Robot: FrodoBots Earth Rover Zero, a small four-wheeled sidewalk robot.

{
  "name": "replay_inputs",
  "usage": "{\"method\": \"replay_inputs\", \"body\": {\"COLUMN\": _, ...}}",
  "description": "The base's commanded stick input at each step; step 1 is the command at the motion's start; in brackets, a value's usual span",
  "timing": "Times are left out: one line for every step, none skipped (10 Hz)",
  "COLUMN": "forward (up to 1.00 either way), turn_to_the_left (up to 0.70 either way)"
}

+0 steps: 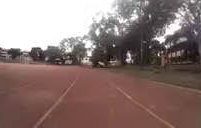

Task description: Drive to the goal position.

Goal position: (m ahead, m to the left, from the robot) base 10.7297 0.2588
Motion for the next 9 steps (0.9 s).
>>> {"method": "replay_inputs", "body": {"forward": 0.5, "turn_to_the_left": 0.0}}
{"method": "replay_inputs", "body": {"forward": 0.5, "turn_to_the_left": 0.0}}
{"method": "replay_inputs", "body": {"forward": 0.5, "turn_to_the_left": 0.0}}
{"method": "replay_inputs", "body": {"forward": 0.5, "turn_to_the_left": 0.0}}
{"method": "replay_inputs", "body": {"forward": 0.5, "turn_to_the_left": 0.0}}
{"method": "replay_inputs", "body": {"forward": 0.5, "turn_to_the_left": 0.0}}
{"method": "replay_inputs", "body": {"forward": 0.5, "turn_to_the_left": 0.0}}
{"method": "replay_inputs", "body": {"forward": 0.5, "turn_to_the_left": 0.0}}
{"method": "replay_inputs", "body": {"forward": 0.5, "turn_to_the_left": 0.0}}
